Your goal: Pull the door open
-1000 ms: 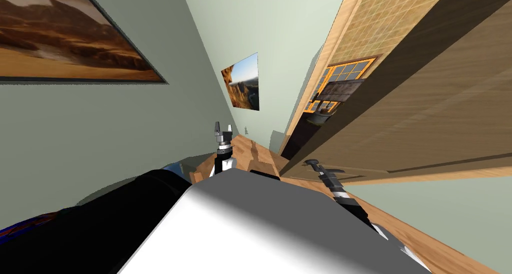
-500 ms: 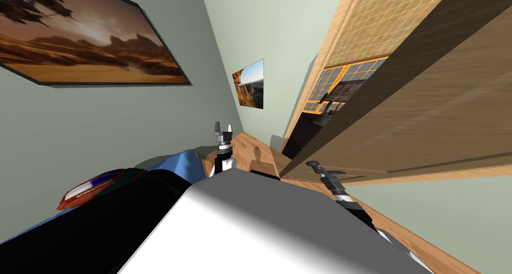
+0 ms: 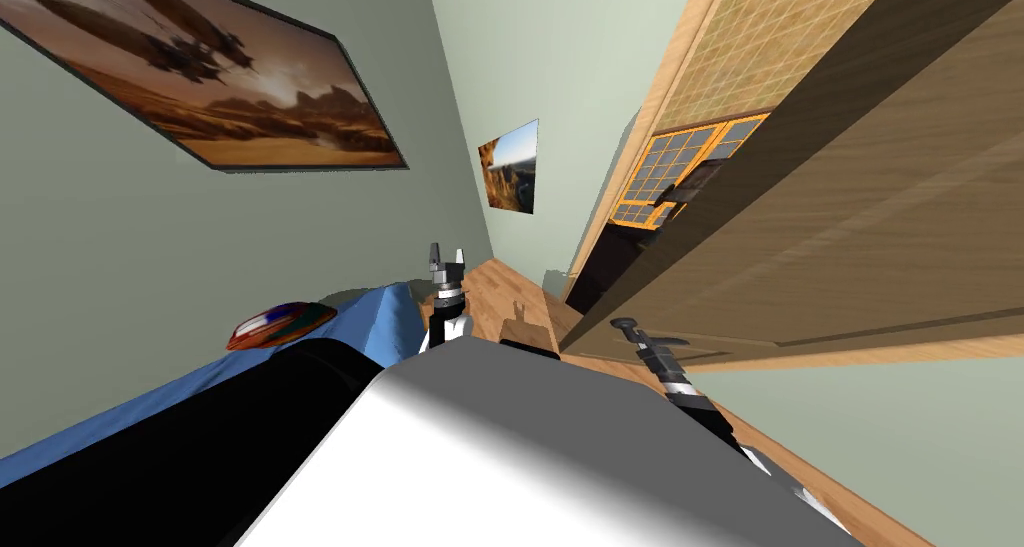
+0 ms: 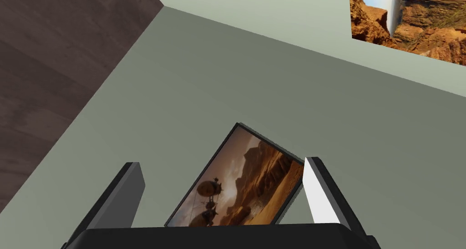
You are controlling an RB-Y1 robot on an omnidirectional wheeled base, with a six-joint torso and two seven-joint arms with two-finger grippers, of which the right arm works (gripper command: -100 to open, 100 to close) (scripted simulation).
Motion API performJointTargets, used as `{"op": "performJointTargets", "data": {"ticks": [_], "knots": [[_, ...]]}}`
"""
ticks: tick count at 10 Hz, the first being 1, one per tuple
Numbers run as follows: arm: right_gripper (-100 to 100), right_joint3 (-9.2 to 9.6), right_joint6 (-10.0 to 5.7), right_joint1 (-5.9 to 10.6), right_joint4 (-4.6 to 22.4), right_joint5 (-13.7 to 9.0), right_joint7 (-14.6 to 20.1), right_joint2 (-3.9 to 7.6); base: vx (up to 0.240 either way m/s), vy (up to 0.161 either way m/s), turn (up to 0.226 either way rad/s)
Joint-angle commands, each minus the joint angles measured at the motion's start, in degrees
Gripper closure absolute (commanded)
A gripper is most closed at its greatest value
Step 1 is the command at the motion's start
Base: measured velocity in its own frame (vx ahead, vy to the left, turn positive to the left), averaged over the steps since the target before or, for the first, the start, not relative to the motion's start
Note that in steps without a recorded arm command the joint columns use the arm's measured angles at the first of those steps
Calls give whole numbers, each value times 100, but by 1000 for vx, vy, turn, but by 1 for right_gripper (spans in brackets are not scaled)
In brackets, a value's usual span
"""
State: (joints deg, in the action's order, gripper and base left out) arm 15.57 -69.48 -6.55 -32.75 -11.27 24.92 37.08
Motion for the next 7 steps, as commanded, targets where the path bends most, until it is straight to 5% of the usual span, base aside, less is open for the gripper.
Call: {"op": "performJointTargets", "data": {"ticks": [1,7], "knots": [[100,43,179,-10,-159,-177,-145,22,-223,-75,206],[100,244,761,126,-547,-801,-633,-19,-194,-85,193]]}}
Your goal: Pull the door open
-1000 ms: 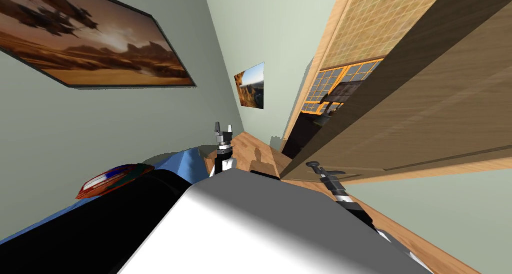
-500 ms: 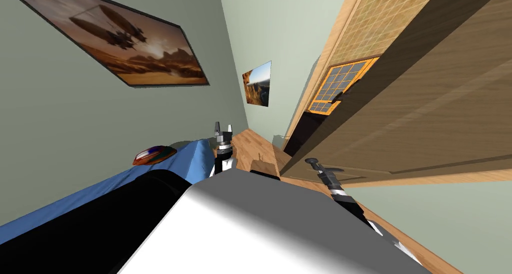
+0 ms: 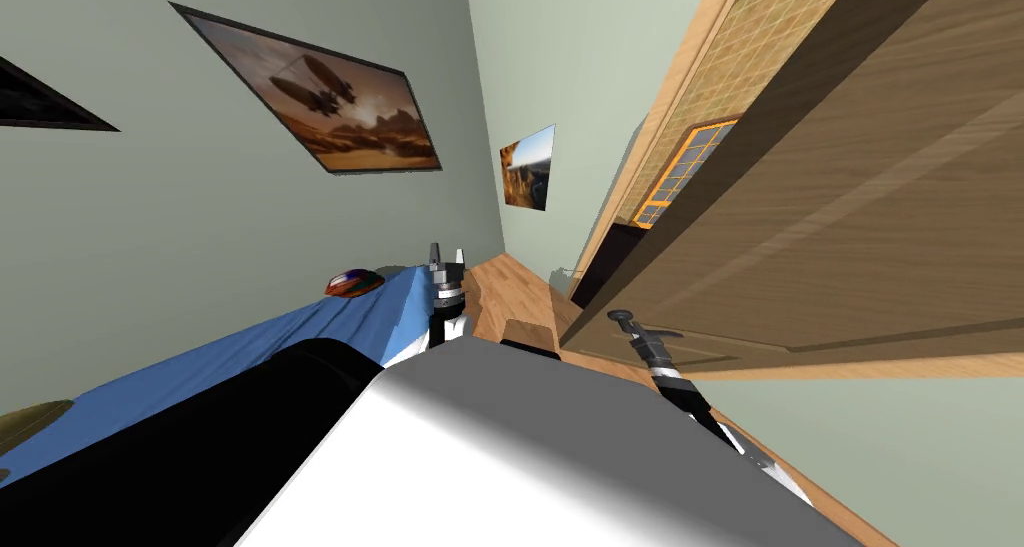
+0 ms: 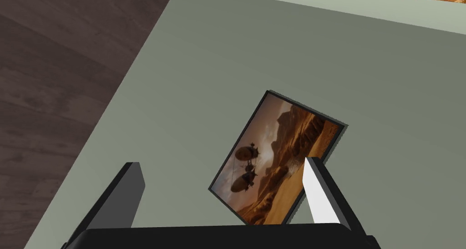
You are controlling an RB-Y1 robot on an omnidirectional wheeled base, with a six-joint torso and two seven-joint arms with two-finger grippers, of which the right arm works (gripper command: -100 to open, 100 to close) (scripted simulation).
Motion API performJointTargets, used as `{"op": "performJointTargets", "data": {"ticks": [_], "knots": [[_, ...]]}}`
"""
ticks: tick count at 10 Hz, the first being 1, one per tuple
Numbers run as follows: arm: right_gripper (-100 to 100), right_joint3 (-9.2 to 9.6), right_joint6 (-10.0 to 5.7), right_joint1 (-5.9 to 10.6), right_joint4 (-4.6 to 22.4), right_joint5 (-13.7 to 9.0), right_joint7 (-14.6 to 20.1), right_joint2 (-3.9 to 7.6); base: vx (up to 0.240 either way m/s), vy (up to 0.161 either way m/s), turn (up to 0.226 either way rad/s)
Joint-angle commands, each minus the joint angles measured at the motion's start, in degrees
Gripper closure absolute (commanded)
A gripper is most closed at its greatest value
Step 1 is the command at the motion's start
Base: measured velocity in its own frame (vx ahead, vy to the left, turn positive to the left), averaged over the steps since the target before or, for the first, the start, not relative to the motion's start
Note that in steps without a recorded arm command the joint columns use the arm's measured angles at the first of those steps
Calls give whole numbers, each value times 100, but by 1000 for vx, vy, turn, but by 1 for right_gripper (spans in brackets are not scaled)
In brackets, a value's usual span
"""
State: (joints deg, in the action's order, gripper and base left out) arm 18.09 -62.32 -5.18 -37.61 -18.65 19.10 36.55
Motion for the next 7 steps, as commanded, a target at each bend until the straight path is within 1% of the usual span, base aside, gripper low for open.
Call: {"op": "performJointTargets", "data": {"ticks": [1,2,3,7], "knots": [[100,31,158,15,-136,-183,-146,26,-194,-67,166],[100,70,271,41,-211,-304,-241,18,-207,-86,202],[100,89,326,54,-248,-364,-287,14,-192,-83,159],[100,231,737,150,-522,-803,-631,-14,-205,-92,191]]}}
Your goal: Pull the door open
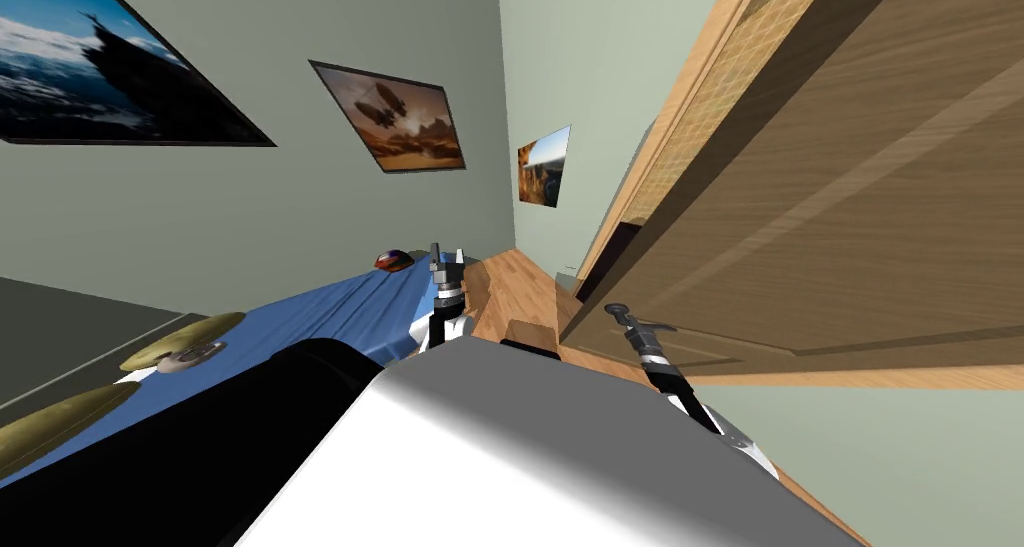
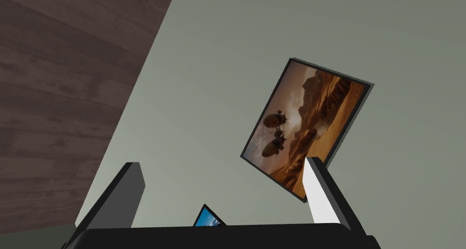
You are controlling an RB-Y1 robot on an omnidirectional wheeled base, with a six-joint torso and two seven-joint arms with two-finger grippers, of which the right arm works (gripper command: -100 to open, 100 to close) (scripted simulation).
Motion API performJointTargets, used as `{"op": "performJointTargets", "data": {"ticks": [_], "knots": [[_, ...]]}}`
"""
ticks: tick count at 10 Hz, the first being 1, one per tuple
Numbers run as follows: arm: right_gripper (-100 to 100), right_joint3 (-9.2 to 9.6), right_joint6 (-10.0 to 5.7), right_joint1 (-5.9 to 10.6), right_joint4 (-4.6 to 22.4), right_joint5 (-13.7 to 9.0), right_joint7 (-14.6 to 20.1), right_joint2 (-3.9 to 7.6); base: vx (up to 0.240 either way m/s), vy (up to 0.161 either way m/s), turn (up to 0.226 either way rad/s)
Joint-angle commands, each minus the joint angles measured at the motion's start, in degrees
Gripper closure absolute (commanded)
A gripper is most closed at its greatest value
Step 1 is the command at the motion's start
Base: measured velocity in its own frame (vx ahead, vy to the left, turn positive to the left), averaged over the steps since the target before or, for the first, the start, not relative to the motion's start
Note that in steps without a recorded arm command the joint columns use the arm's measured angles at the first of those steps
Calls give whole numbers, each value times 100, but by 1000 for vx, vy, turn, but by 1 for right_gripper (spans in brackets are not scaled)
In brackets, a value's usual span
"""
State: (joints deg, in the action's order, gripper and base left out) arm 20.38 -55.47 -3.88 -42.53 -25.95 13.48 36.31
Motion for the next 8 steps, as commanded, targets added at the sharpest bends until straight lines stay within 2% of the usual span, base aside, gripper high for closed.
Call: {"op": "performJointTargets", "data": {"ticks": [1,5,6,7,8], "knots": [[100,32,139,39,-89,-168,-142,3,-207,-98,175],[100,136,438,109,-288,-488,-393,-17,-204,-68,133],[100,134,392,100,-245,-434,-339,-30,-80,-36,46],[100,256,266,13,-257,-473,-296,51,-114,-38,158],[100,289,219,-13,-259,-483,-279,81,-177,-54,128]]}}
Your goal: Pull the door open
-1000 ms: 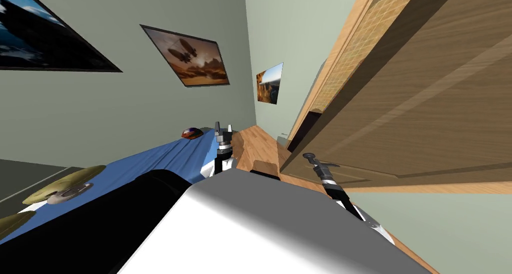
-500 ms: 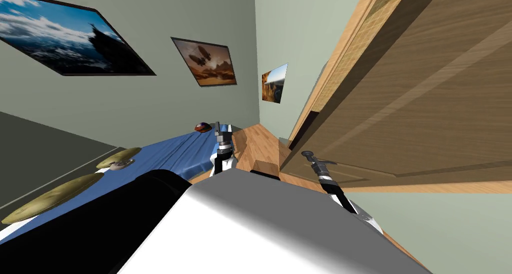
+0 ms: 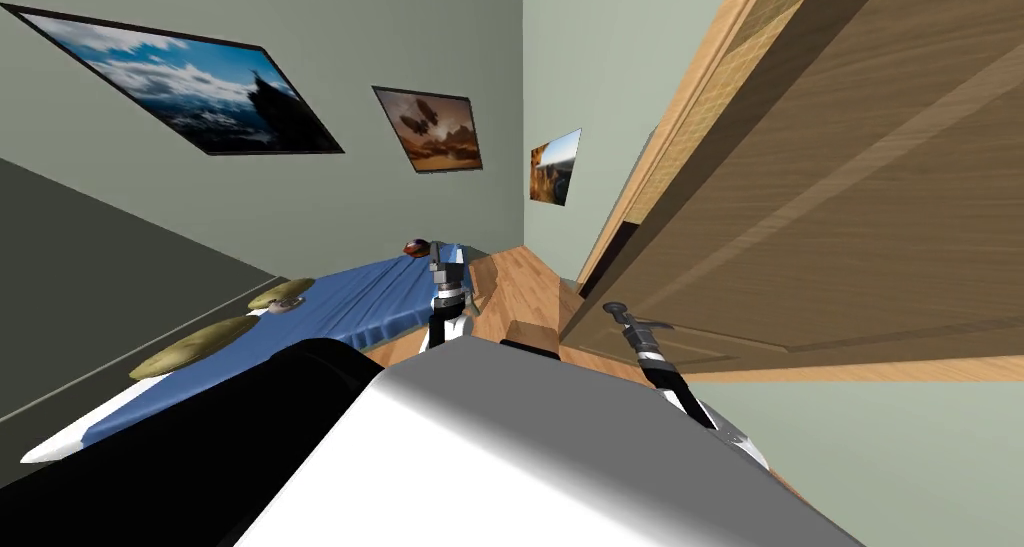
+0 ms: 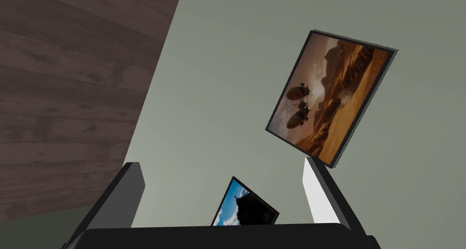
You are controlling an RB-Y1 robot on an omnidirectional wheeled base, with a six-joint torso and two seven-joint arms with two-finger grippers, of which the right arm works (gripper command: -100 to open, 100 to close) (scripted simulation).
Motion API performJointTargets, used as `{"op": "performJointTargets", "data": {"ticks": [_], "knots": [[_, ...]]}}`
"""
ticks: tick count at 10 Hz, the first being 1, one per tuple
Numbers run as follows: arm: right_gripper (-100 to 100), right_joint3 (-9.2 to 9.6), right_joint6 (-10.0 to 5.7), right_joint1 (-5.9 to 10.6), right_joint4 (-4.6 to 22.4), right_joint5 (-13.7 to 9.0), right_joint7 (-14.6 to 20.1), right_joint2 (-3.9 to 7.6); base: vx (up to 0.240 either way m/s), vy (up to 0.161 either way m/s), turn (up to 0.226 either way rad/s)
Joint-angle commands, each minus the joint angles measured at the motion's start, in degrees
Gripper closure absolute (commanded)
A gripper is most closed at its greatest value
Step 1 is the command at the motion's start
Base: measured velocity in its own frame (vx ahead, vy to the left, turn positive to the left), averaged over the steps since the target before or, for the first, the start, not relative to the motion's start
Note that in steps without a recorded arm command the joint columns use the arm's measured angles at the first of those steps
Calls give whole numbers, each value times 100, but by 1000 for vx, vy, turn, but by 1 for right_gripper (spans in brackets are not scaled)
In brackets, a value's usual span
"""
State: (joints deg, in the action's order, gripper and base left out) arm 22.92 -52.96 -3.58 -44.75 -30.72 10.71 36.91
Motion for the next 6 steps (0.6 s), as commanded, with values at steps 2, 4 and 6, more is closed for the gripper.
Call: {"op": "performJointTargets", "data": {"ticks": [2,4,6], "knots": [[100,191,-249,-165,-48,-55,78,158,-184,-70,140],[100,354,-476,-294,-60,-106,162,303,-220,-85,161],[100,487,-662,-399,-69,-148,230,420,-196,-76,119]]}}
